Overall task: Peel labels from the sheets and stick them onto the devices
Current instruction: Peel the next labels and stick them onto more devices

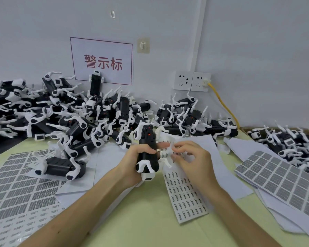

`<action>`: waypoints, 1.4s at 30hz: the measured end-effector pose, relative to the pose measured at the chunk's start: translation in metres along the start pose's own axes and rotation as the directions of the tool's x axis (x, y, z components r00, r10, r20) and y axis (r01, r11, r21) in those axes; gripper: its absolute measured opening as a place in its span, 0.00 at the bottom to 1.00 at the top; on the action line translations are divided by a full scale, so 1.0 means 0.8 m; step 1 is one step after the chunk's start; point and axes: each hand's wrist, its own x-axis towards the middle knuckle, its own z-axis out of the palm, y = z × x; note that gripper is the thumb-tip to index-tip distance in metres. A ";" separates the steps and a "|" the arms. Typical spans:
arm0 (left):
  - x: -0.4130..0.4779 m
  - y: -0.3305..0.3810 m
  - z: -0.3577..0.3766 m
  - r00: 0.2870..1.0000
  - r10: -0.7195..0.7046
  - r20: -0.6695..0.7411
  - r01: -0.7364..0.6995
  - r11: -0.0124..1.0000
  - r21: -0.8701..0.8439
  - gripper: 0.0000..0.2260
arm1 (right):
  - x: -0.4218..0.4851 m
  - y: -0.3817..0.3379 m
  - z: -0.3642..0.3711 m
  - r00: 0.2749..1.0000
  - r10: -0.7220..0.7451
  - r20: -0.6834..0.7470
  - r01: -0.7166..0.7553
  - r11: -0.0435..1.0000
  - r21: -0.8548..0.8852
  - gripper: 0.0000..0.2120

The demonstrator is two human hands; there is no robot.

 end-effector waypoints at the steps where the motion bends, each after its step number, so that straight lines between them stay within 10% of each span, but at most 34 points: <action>1: 0.000 0.000 0.001 1.000 -0.001 -0.005 0.001 1.000 -0.002 0.25 | 0.000 0.001 -0.001 1.000 -0.009 -0.009 0.009 1.000 0.005 0.08; 31: -0.005 0.001 0.010 0.999 0.016 0.040 -0.013 0.997 -0.074 0.26 | -0.001 -0.008 -0.001 1.000 0.012 -0.026 -0.012 1.000 0.003 0.09; 38: 0.003 0.002 0.009 0.968 0.022 -0.252 -0.015 0.999 0.032 0.14 | 0.000 -0.016 -0.005 0.996 0.088 -0.008 -0.087 0.990 0.113 0.13; 42: 0.007 0.005 -0.002 0.817 0.304 -0.490 -0.175 0.940 0.292 0.07 | 0.007 -0.016 -0.012 0.981 0.192 0.009 -0.185 0.934 0.305 0.13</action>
